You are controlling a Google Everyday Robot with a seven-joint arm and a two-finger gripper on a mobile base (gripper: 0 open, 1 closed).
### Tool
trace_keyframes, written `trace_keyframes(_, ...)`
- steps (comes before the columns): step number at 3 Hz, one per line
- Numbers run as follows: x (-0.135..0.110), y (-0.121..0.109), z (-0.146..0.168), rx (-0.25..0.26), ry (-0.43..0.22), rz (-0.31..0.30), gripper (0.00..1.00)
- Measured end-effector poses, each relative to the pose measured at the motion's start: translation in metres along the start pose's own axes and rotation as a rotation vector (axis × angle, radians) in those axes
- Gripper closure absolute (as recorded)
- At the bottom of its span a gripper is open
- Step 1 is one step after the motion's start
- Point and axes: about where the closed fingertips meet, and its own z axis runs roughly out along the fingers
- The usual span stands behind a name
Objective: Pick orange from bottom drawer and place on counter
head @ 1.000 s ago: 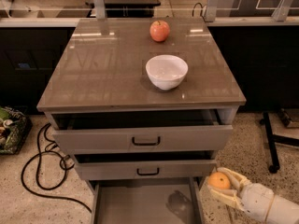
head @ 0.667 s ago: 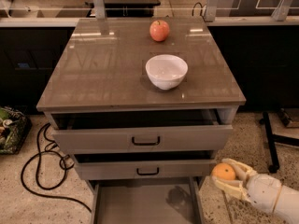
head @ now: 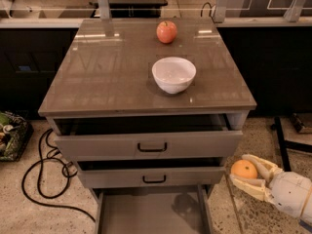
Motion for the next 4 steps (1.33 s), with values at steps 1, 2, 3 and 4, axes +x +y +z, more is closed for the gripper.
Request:
trace_keyframes(1,-0.008,-0.004,0.005,-0.01,-0.005,0.021,1.0)
trace_keyframes(2,-0.042,-0.015,0.0,0.007,-0.017,0.037,1.0)
trace_keyframes(3,-0.08,-0.028,-0.011,0.036,-0.014,0.035,1.0)
trace_keyframes(4,-0.115,-0.039,-0.023,0.061,-0.007,0.031,1.0)
